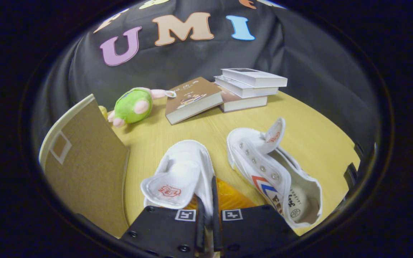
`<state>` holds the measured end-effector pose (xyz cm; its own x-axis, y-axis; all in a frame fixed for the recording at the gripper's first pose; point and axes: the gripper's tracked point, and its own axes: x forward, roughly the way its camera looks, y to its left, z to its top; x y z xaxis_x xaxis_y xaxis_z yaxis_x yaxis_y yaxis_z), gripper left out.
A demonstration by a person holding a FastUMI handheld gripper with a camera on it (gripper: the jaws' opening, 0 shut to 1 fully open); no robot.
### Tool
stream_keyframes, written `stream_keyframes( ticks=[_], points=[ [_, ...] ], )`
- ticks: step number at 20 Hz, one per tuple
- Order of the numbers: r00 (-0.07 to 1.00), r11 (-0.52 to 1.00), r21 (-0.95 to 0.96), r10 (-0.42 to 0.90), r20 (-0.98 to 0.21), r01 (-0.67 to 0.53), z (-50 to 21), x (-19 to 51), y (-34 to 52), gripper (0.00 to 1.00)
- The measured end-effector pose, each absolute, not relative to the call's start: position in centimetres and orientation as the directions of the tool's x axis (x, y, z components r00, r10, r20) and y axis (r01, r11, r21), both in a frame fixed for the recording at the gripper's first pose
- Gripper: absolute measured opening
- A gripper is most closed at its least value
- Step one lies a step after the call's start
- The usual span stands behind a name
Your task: Open the storage box then place both shoes into the box .Put the left shoe in first, then the right shoe, with the right side of both shoes facing outward in a uniform manner.
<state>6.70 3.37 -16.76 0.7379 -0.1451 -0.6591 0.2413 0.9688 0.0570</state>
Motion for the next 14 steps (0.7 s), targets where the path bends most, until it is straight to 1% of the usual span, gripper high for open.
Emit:
stream_keyframes(
  ticks=[1,2,7,11,14],
  points=[
    [0.741,0.967,0.062,-0.147,-0.655,0.247,-16.5,6.6,3.5,0.13],
    [0.748,0.964,0.07,-0.15,-0.647,0.255,-16.3,6.7,3.7,0.09],
    [0.756,0.962,0.017,-0.202,-0.622,0.271,-13.6,5.4,3.8,0.08],
    [0.791,0.959,-0.007,-0.238,-0.564,0.283,-8.7,4.8,3.8,0.08],
    [0.806,0.952,-0.062,-0.288,-0.517,0.3,-4.3,4.0,3.6,0.08]
  ],
)
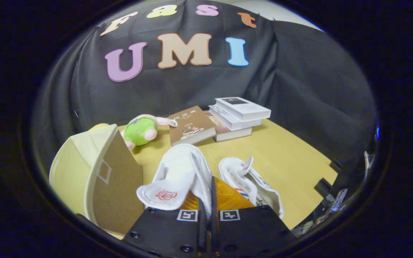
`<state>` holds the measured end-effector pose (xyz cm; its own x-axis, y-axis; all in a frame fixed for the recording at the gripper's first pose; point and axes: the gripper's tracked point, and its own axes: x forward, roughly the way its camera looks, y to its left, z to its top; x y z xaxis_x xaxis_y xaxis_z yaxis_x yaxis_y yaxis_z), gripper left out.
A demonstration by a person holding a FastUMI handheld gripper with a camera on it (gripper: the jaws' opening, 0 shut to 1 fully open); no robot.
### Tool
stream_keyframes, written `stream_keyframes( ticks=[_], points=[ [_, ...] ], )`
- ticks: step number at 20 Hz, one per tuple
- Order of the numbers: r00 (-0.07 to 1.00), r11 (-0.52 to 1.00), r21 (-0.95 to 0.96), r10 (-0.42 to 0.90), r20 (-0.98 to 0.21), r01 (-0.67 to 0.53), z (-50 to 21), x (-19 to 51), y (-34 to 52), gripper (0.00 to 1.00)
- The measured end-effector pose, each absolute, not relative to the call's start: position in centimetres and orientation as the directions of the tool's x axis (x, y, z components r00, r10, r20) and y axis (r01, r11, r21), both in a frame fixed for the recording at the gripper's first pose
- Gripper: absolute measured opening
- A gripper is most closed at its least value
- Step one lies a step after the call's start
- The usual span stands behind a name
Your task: Open the storage box then place both shoes into the box .Put the left shoe in first, then the right shoe, with the right side of both shoes facing outward in a uniform manner.
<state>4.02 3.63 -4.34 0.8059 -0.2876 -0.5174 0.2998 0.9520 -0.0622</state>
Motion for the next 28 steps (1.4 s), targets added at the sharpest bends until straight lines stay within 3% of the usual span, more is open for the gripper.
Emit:
stream_keyframes(
  ticks=[6,13,17,28],
  points=[
    [0.852,0.947,-0.146,-0.322,-0.413,0.287,4.5,3.6,6.3,0.08],
    [0.936,0.991,-0.019,-0.129,-0.327,0.131,10.9,5.8,16.2,0.08],
    [0.938,0.998,0.05,-0.026,-0.344,0.046,10.1,6.8,21.9,0.08],
    [0.862,0.999,-0.012,-0.037,-0.505,0.036,1.8,9.1,27.4,0.08]
  ],
)
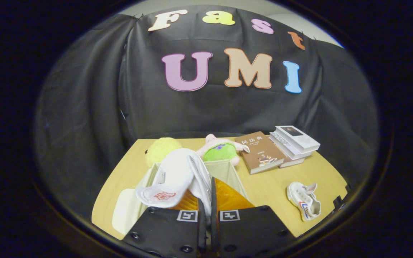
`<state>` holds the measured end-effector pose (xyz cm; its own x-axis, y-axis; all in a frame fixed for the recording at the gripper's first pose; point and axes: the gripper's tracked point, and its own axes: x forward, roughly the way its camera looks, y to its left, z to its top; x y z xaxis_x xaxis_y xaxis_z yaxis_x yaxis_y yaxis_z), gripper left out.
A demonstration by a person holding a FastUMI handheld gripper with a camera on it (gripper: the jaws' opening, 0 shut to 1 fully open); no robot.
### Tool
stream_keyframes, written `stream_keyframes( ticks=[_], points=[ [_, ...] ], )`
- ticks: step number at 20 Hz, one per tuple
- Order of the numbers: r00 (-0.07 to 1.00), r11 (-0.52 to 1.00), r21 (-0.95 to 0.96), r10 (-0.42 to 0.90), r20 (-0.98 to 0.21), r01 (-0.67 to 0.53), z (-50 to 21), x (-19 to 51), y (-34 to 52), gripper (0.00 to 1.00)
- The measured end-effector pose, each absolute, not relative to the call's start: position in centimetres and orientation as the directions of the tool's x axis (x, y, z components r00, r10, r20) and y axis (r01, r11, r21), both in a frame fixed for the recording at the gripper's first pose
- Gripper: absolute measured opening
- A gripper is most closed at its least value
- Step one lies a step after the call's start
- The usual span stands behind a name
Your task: Open the storage box then place both shoes into the box .Put the left shoe in first, then the right shoe, with the right side of both shoes facing outward in a uniform manner.
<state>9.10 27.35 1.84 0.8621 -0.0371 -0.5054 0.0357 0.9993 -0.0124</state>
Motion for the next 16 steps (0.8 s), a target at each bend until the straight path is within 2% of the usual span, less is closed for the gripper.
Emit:
stream_keyframes(
  ticks=[4,8,13,16],
  points=[
    [0.783,0.997,0.032,-0.035,-0.621,0.07,-1.3,9.5,27.8,0.08],
    [0.625,1.0,0.008,0.0,-0.78,0.01,-6.7,8.9,29.7,0.09],
    [0.464,0.999,0.005,0.021,-0.886,-0.034,-11.3,7.8,30.7,0.1],
    [0.391,0.998,0.001,0.028,-0.92,-0.069,-12.5,6.4,31.0,0.22]
  ],
)
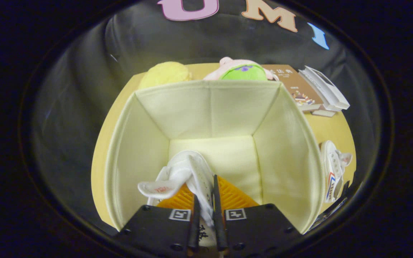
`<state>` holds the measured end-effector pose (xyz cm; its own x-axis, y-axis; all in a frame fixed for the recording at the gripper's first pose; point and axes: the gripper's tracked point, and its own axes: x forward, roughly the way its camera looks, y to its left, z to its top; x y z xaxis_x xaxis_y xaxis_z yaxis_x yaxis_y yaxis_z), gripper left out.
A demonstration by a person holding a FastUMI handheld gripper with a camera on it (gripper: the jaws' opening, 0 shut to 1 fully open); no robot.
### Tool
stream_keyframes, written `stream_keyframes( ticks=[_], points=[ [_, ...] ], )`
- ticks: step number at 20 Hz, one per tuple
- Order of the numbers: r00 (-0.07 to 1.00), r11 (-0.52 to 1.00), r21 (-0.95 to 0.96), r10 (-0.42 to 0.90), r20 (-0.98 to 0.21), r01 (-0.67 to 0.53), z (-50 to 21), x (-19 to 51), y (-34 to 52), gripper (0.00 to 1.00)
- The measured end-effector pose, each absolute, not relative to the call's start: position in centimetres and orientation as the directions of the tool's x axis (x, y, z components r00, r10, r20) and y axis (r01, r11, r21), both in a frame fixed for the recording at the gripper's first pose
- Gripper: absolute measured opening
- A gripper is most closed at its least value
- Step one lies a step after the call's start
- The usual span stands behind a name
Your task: Open the storage box then place both shoes into the box .Put the left shoe in first, then the right shoe, with the right side of both shoes facing outward in a uniform manner.
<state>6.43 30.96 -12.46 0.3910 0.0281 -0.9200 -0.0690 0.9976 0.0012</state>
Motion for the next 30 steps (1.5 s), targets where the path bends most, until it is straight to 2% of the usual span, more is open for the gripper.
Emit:
stream_keyframes(
  ticks=[6,11,15,19,22,30],
  points=[
    [0.439,0.997,0.018,0.047,-0.897,-0.069,-10.5,6.2,30.6,0.49],
    [0.552,0.988,0.137,0.152,-0.82,-0.068,-5.2,6.6,30.8,0.75],
    [0.638,0.985,0.166,0.154,-0.754,-0.041,-1.0,6.8,28.2,0.96],
    [0.778,0.991,0.132,0.081,-0.623,0.003,4.0,7.9,23.0,0.96],
    [0.826,0.997,0.038,-0.034,-0.563,0.067,5.7,7.2,17.3,0.96],
    [0.717,0.957,-0.151,-0.286,-0.635,0.248,0.0,4.0,3.8,0.95]
  ],
)
